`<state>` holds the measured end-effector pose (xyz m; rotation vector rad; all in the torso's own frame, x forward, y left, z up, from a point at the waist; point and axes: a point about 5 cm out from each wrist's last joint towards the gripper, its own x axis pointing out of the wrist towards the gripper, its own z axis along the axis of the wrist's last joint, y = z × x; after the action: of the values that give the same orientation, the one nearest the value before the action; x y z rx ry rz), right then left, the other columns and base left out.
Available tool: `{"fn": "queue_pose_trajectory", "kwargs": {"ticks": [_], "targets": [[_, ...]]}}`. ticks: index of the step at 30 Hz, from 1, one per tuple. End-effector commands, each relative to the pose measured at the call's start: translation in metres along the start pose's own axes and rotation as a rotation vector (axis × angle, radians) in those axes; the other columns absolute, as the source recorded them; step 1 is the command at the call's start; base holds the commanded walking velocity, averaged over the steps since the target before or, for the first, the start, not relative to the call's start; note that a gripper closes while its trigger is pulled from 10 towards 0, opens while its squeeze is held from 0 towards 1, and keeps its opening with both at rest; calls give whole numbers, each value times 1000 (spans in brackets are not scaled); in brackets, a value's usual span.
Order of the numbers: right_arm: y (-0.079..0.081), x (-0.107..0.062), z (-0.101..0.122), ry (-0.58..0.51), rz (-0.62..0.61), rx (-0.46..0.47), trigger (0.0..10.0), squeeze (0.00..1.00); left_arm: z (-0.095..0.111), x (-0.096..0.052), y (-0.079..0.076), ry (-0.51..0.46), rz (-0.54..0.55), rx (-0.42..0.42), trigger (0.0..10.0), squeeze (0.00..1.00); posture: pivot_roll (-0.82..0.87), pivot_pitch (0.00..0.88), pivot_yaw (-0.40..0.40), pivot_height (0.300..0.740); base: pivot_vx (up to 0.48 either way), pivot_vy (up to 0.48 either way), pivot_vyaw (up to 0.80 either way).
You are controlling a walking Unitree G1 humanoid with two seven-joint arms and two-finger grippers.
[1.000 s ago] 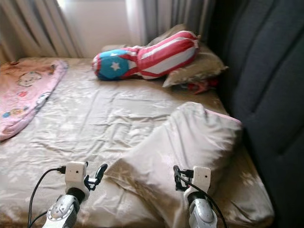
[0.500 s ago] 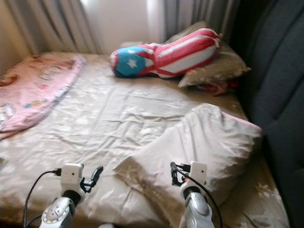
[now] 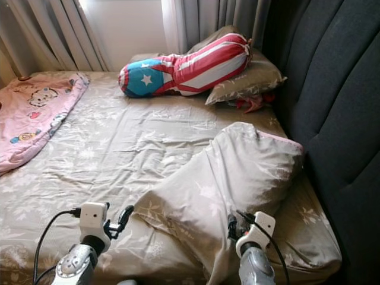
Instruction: Clean up the room
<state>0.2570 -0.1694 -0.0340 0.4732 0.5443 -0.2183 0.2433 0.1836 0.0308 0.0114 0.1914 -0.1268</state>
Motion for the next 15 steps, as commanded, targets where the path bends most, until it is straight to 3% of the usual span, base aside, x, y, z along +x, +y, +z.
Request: {"fn": "queue_pose_trajectory", "kwargs": {"ticks": [1,11,15], "targets": [[3,0,-6,40,14,64,10000,0,3,-3,4,0,0,8,10000,0,29,49,21,657,0,0,0],[3,1,-11,101,-15,25,10000,0,7,-15,13,7,-3,40,10000,0,70,74,35,657,0,0,0],[1,-2,-24,205,-23,-32,10000,0,9,-22,14,11,-2,47,10000,0,84,81,35,657,0,0,0]]}}
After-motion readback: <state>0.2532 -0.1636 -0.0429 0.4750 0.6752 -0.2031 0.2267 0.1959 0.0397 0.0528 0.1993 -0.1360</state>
